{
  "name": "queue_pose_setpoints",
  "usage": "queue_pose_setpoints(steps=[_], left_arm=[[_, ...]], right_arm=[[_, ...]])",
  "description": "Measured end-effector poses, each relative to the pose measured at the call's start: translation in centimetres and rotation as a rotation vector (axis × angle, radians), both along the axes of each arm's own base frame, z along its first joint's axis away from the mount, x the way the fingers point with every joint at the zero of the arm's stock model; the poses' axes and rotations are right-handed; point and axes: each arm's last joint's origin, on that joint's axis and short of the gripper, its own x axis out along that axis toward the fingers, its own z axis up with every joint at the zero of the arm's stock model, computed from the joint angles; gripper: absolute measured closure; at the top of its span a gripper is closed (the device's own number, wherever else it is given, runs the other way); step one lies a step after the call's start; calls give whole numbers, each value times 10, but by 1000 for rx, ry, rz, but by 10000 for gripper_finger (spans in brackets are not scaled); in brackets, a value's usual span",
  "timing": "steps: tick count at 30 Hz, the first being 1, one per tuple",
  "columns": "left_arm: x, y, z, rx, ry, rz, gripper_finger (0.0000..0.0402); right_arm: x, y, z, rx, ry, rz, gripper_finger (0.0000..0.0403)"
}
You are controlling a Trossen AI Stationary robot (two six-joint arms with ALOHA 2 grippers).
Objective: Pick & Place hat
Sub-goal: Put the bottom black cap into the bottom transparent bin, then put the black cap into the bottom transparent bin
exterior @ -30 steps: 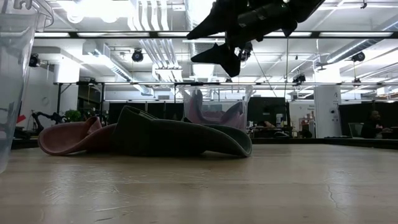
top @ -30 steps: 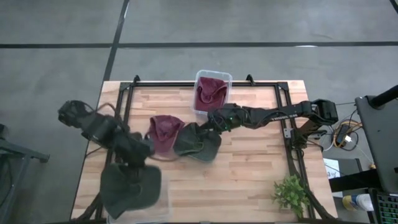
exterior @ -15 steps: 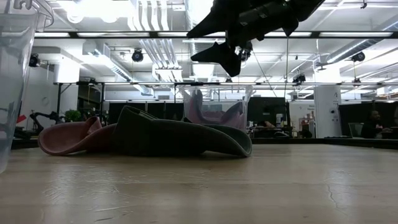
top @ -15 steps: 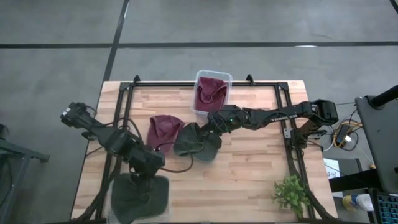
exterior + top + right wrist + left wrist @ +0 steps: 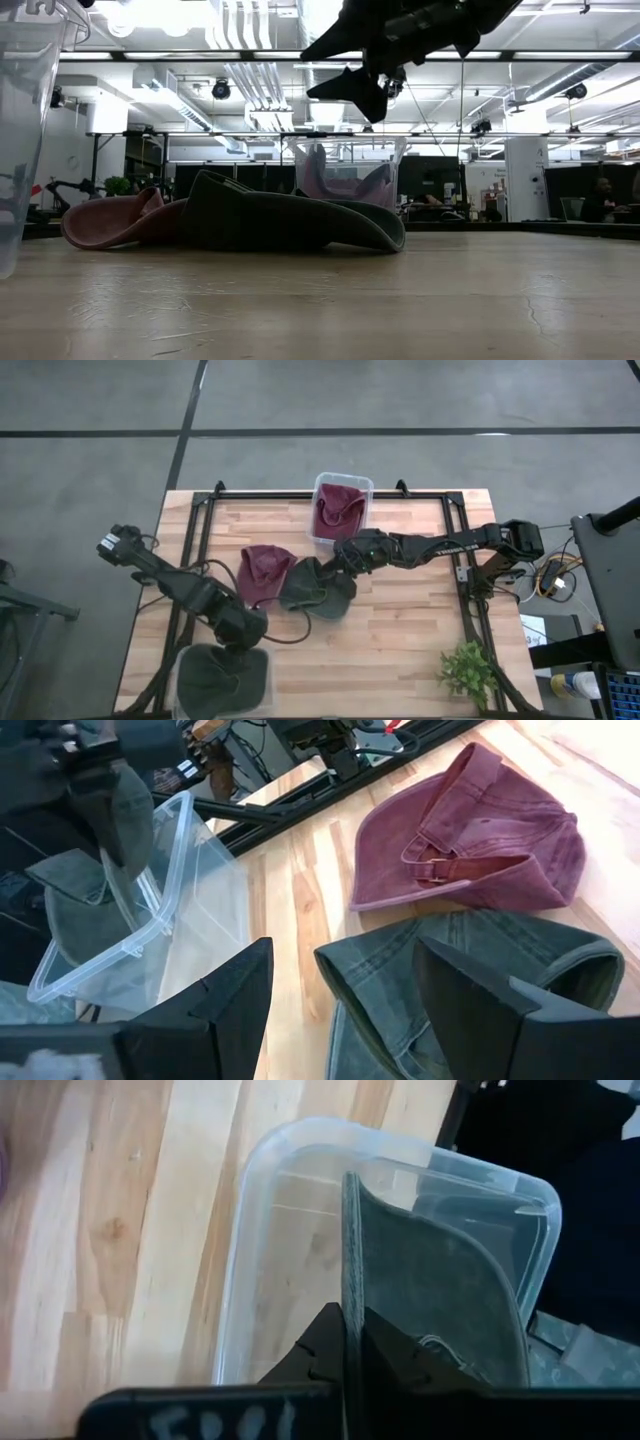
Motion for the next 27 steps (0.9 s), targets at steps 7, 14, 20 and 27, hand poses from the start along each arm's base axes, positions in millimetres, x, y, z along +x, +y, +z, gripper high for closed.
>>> queue_pose_setpoints(steps=[7, 14, 20, 27], left_arm=[[1, 1, -1, -8, 15, 29, 374], [1, 3, -4, 5, 27, 65, 348], [1, 3, -4, 21, 16, 65, 288], [1, 3, -4, 18, 24, 60, 238]], right_arm=[[0, 2, 0, -13, -2, 13, 170], [0, 2, 0, -14, -2, 13, 170], [0, 2, 0, -15, -2, 13, 170], [-1, 3, -3, -15, 27, 16, 170]])
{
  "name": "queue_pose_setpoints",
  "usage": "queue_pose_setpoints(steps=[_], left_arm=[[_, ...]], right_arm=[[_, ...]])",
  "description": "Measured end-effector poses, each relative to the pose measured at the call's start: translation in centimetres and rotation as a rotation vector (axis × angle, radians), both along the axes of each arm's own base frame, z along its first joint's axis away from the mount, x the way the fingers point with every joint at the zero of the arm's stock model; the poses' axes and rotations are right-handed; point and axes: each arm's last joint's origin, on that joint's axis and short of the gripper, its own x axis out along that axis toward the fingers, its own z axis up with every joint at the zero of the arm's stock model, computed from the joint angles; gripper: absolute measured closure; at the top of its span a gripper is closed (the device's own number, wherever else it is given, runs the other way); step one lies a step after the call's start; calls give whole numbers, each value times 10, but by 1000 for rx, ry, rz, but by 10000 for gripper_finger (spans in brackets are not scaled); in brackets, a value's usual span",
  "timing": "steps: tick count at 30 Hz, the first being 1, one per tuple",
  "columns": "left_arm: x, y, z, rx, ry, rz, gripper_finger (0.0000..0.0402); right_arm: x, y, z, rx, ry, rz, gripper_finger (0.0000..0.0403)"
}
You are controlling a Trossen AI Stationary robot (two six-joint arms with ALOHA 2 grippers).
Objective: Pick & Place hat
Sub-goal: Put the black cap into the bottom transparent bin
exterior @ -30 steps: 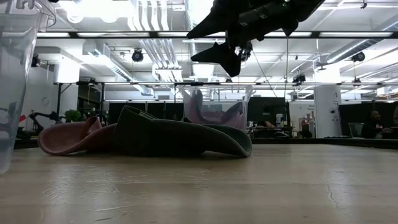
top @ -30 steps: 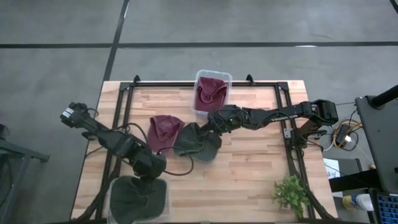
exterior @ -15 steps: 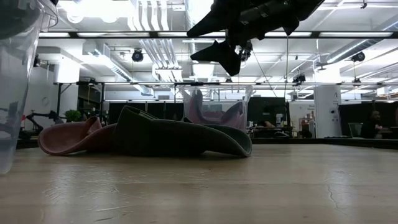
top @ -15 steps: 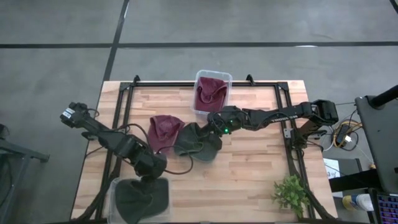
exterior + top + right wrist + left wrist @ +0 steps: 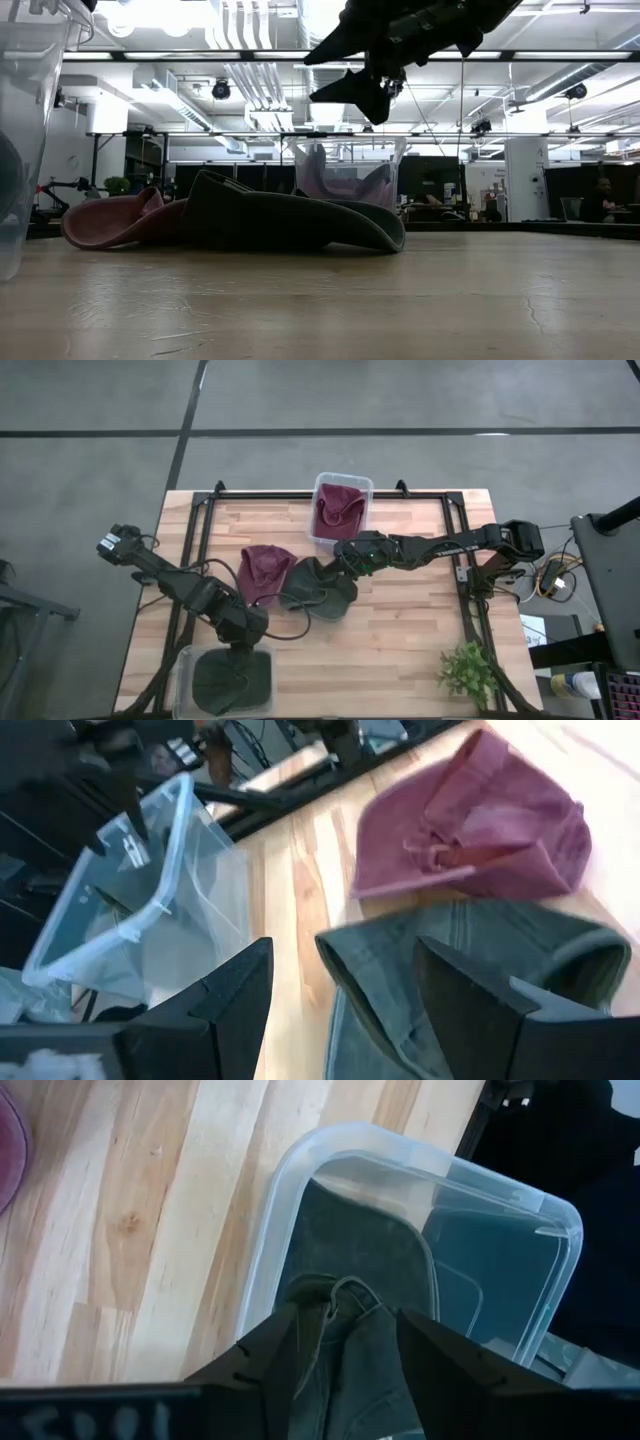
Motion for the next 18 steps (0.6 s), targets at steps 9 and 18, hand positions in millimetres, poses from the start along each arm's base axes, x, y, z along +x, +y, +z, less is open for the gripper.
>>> queue_pose_setpoints(steps=[9, 18], left_arm=[[-1, 1, 2, -8, -7, -42, 234], [-11, 12, 15, -17, -74, -92, 234]], right_arm=[[-6, 13, -11, 8, 128, 35, 170], [-14, 16, -22, -17, 282, -29, 178]])
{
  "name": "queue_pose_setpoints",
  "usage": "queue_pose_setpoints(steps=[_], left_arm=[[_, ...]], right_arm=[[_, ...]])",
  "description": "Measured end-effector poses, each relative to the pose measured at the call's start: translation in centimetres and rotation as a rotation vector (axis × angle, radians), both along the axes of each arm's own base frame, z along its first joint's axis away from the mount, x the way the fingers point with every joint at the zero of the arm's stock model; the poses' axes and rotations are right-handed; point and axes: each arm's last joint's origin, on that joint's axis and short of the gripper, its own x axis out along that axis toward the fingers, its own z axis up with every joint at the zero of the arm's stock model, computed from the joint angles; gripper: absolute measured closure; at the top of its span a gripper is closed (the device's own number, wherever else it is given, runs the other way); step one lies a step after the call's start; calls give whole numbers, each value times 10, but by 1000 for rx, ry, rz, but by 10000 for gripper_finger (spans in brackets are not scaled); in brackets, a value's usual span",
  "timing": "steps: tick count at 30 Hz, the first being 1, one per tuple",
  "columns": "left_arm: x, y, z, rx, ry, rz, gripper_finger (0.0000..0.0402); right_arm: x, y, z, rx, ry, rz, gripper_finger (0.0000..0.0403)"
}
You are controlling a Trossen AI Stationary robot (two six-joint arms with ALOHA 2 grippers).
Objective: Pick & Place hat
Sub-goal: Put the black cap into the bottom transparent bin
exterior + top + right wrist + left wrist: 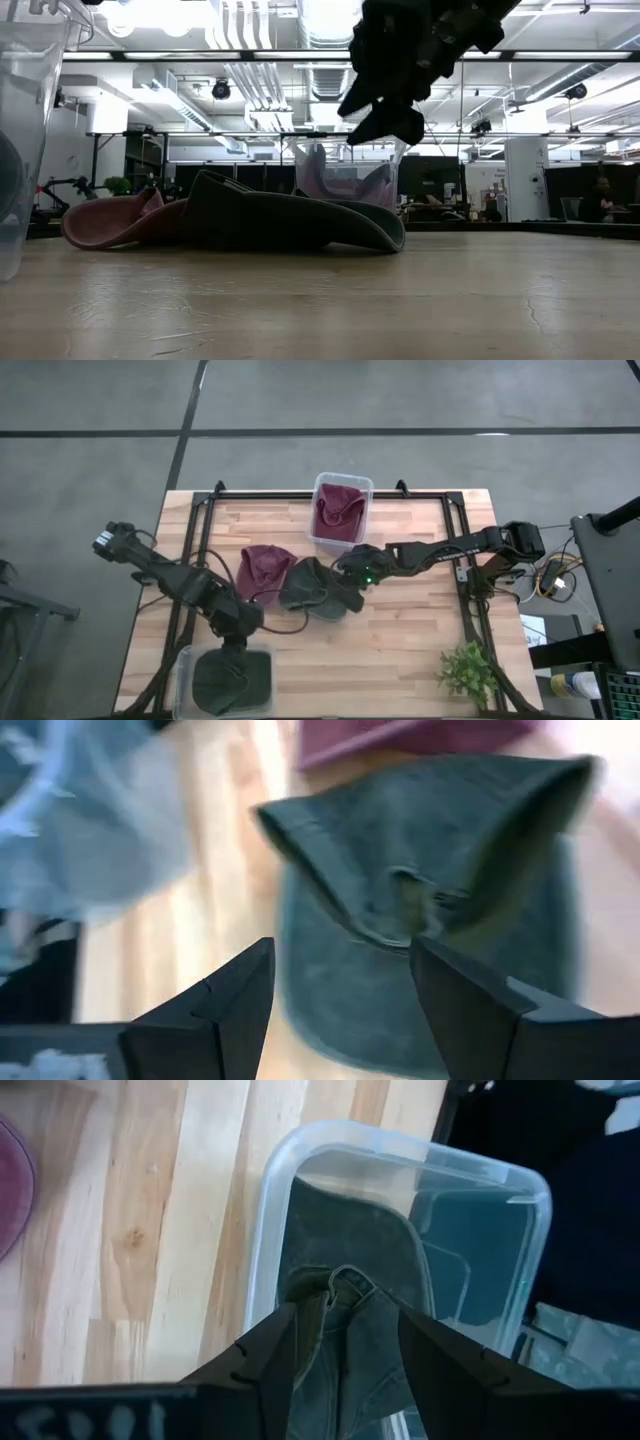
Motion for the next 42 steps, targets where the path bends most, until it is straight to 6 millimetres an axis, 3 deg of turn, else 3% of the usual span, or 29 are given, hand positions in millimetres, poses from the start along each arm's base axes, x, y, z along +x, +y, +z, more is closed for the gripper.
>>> queue_pose_setpoints(steps=[6, 15, 20, 30, 42], left_arm=[[-9, 17, 16, 17, -107, 51, 234], [-10, 39, 34, 385, -449, 153, 234], [-11, 41, 42, 428, -536, 154, 234], [-11, 41, 45, 429, -576, 136, 234], [-10, 41, 45, 431, -575, 135, 234]], right_arm=[[-5, -3, -6, -63, 75, -25, 186], [-19, -10, -24, -198, 211, -253, 188], [-28, -11, -38, -149, 259, -320, 188], [-39, -12, -65, -73, 168, -357, 188], [-48, -6, -88, 28, 191, -365, 188]])
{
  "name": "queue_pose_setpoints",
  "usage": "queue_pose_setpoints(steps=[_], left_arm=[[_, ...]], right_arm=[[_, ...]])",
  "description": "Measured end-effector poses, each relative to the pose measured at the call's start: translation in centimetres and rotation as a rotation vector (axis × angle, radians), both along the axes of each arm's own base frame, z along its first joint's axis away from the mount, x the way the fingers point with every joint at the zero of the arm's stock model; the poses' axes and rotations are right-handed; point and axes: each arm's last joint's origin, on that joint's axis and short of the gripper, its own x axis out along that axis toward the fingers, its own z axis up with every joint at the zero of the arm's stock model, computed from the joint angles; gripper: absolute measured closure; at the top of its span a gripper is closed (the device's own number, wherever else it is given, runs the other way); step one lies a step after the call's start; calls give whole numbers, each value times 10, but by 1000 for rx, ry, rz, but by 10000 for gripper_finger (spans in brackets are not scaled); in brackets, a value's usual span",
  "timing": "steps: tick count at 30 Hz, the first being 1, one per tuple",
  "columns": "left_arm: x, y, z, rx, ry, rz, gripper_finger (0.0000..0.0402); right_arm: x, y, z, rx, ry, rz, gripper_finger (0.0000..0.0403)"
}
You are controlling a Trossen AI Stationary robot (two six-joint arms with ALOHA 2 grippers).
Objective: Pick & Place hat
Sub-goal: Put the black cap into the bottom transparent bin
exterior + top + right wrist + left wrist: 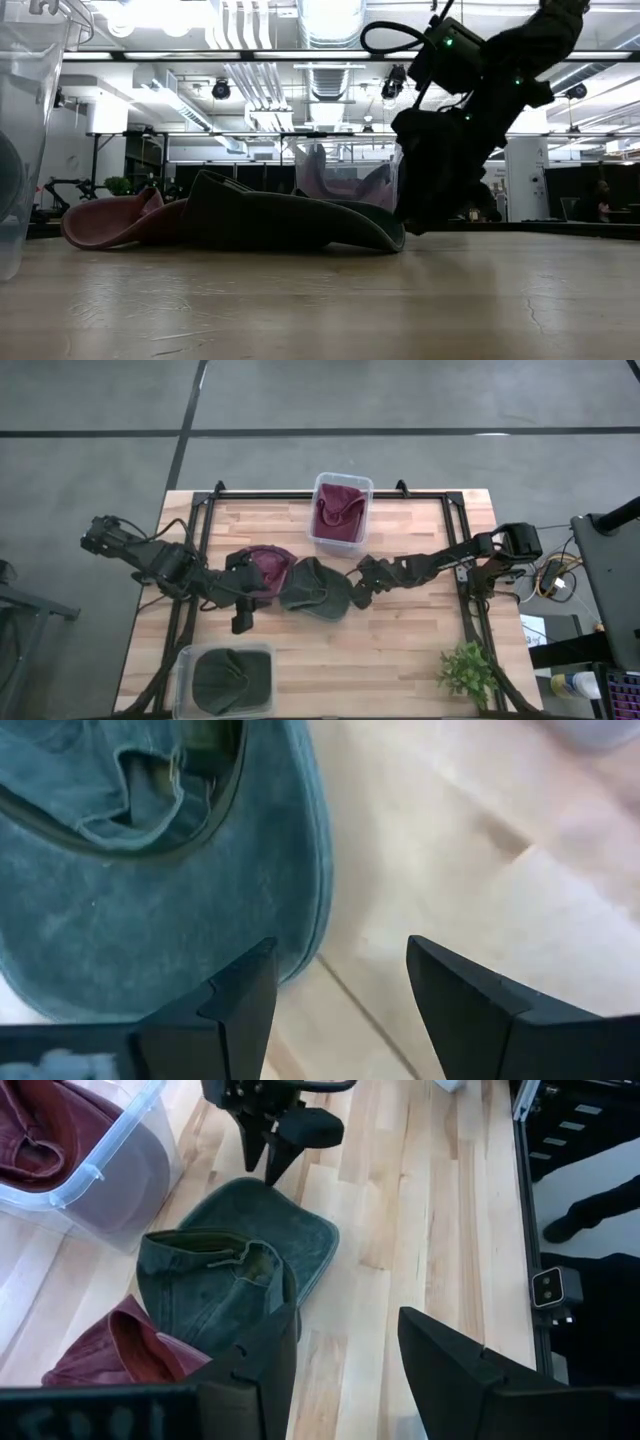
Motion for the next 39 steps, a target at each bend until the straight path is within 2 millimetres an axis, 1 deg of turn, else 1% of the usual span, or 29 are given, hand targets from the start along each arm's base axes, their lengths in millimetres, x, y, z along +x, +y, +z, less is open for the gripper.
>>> queue_pose_setpoints(steps=[2, 8, 11, 14, 16, 18, 21, 24, 25, 30, 33, 36, 39], left_arm=[[0, 0, 0, 2, 0, -2, 234], [0, 0, 0, 4, 0, -4, 234], [0, 0, -1, 6, 3, -4, 234], [0, 0, -1, 8, 3, -6, 234], [0, 0, -1, 11, 3, -8, 234], [0, 0, -1, 12, 5, -9, 234], [0, 0, -1, 12, 5, -9, 234], [0, 0, -1, 10, 5, -8, 234], [0, 0, -1, 4, 5, -2, 234], [0, 0, -1, -3, 2, 3, 234], [1, -1, 0, -4, -12, -1, 234], [3, -1, 1, 0, -30, -13, 234], [3, -1, 2, 14, -34, -27, 234]], right_arm=[[4, 1, -5, 23, -39, 17, 188], [12, 2, -18, 26, -54, 21, 188], [13, 2, -19, 28, -59, 24, 189], [13, 4, -18, 31, -64, 31, 202], [13, 6, -17, 35, -69, 37, 221], [13, 10, -17, 50, -69, 55, 248], [14, 16, -15, 54, -74, 82, 302], [16, 17, -13, 25, -99, 97, 366], [17, 18, -11, 9, -113, 104, 379], [20, 21, -7, -22, -156, 125, 388], [19, 23, -1, -32, -181, 139, 389], [18, 26, 8, -47, -207, 168, 389], [15, 29, 21, -53, -246, 189, 390]])
